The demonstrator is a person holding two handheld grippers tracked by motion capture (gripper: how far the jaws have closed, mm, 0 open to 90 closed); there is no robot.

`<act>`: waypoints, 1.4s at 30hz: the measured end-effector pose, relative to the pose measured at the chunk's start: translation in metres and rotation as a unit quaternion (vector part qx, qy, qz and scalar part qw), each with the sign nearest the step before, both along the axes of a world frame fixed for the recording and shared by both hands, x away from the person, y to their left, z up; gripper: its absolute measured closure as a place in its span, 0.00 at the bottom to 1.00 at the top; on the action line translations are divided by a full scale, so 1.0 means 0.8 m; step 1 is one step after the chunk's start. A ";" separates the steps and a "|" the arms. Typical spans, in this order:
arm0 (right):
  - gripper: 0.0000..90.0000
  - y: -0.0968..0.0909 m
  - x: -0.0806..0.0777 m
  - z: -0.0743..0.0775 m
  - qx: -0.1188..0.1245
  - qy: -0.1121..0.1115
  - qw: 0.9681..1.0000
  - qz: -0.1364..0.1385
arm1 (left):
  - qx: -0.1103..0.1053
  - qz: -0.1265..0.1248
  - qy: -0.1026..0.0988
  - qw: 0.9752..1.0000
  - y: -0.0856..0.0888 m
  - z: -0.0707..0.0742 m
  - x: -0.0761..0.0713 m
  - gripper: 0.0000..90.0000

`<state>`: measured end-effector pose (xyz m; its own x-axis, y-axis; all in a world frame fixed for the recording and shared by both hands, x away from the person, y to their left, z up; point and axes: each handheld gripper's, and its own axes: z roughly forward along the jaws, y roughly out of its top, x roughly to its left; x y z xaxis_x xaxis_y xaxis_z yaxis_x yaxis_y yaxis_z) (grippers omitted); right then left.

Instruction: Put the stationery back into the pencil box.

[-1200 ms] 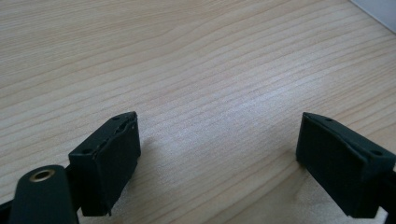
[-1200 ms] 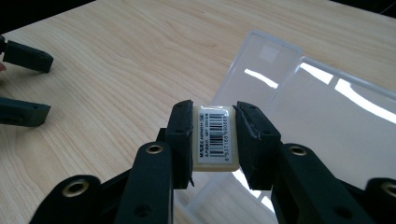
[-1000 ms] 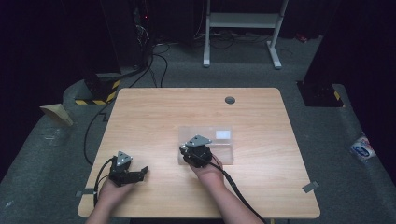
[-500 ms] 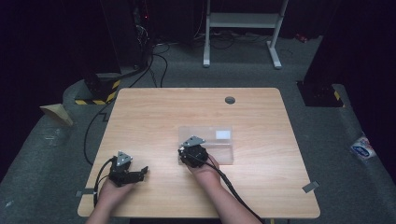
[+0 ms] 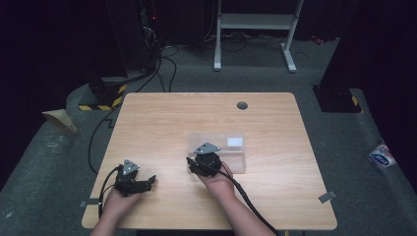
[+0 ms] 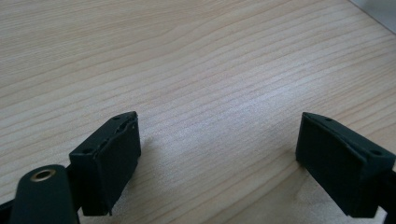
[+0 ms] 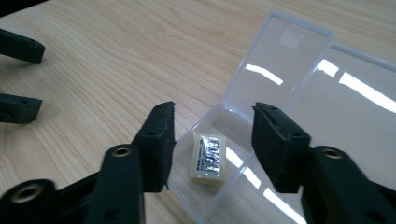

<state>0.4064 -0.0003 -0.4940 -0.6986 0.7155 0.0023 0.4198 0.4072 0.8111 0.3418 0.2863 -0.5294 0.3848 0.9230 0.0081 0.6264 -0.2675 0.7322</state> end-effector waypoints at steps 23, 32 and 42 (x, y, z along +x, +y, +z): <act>0.43 -0.157 -0.024 0.020 0.026 -0.028 0.996 -0.079 | -0.002 0.006 -0.001 1.000 0.000 0.000 -0.001 0.16; 0.43 -0.249 -0.041 -0.004 0.000 -0.020 0.991 -0.131 | -0.001 0.006 -0.001 1.000 0.000 0.000 -0.001 0.16; 0.38 -0.321 -0.057 -0.035 -0.039 0.029 0.982 -0.185 | -0.001 0.006 -0.001 1.000 0.000 0.000 -0.001 0.16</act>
